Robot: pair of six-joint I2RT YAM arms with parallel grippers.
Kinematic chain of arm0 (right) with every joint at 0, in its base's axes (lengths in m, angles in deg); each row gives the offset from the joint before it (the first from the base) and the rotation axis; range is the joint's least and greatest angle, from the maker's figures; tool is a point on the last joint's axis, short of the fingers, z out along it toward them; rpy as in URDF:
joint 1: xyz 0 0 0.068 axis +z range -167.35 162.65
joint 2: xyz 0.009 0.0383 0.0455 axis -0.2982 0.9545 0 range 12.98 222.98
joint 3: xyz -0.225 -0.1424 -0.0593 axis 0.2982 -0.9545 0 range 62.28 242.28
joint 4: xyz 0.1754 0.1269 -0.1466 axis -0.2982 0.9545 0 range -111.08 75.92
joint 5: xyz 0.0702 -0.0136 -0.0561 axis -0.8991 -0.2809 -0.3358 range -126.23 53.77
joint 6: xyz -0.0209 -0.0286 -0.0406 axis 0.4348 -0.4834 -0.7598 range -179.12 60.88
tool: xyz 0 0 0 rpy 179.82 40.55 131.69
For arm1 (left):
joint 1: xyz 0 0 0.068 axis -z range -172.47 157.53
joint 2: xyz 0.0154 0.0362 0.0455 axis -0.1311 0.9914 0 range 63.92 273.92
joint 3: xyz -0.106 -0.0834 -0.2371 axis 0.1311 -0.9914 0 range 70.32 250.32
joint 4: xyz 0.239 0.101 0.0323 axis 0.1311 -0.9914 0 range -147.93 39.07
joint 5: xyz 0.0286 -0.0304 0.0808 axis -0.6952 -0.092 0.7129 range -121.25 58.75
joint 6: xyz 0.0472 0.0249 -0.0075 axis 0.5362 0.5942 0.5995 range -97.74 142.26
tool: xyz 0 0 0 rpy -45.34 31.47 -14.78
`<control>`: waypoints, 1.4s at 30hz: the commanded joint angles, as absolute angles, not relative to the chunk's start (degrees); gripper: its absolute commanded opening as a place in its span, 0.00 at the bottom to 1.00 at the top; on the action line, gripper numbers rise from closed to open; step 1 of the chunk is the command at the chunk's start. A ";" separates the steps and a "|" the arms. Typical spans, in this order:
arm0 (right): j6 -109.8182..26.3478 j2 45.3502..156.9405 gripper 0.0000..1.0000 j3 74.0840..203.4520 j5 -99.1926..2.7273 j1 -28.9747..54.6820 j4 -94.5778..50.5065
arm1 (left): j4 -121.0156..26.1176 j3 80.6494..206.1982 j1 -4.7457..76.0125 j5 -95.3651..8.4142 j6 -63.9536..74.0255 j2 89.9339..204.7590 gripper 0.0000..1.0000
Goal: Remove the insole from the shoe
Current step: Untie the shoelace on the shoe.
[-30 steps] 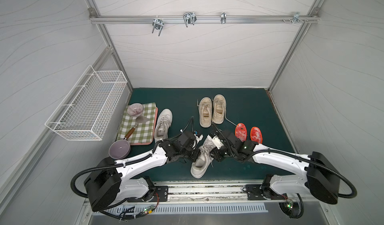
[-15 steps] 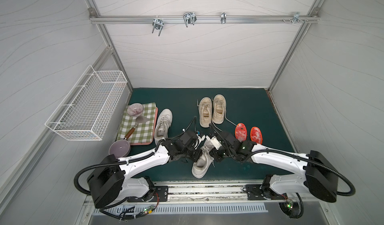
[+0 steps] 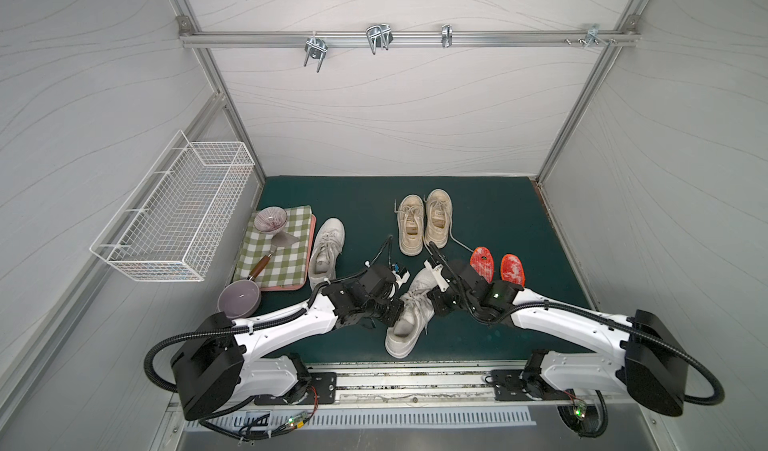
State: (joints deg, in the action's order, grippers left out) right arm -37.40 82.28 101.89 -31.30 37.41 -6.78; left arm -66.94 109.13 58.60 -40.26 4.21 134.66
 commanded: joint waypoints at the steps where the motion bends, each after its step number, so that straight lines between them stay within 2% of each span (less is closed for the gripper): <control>1: -36.27 80.66 0.00 100.95 -29.65 36.70 -4.68 | -63.96 109.24 58.36 -38.33 3.84 132.04 0.00; 9: -34.30 79.07 0.00 100.15 -27.74 34.23 -2.95 | -64.38 107.81 57.16 -35.52 2.84 129.77 0.00; 16: -33.72 75.01 0.00 98.33 -31.83 24.89 -1.15 | -64.49 105.76 55.44 -34.67 2.04 127.12 0.00; 28: -30.06 73.08 0.00 97.12 -32.64 15.30 2.33 | -65.08 104.52 55.00 -33.62 1.69 124.67 0.00; 34: -27.58 72.92 0.00 96.47 -35.01 7.75 4.33 | -64.78 103.94 54.94 -33.75 1.38 123.85 0.00; 38: -29.17 72.81 0.00 96.99 -37.85 8.49 2.65 | -64.30 104.04 54.91 -34.31 1.17 124.46 0.00; 41: -30.16 73.18 0.01 98.31 -35.26 11.59 3.52 | -64.38 104.55 54.92 -34.38 1.08 125.08 0.00; 42: -30.37 73.35 0.09 98.88 -34.49 12.36 4.16 | -64.40 104.70 54.94 -34.33 1.03 125.15 0.00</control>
State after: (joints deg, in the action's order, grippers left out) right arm -29.30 73.78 97.24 -35.20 10.44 2.20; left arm -68.08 103.07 55.24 -34.86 0.76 125.43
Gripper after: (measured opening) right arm 0.063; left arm 0.097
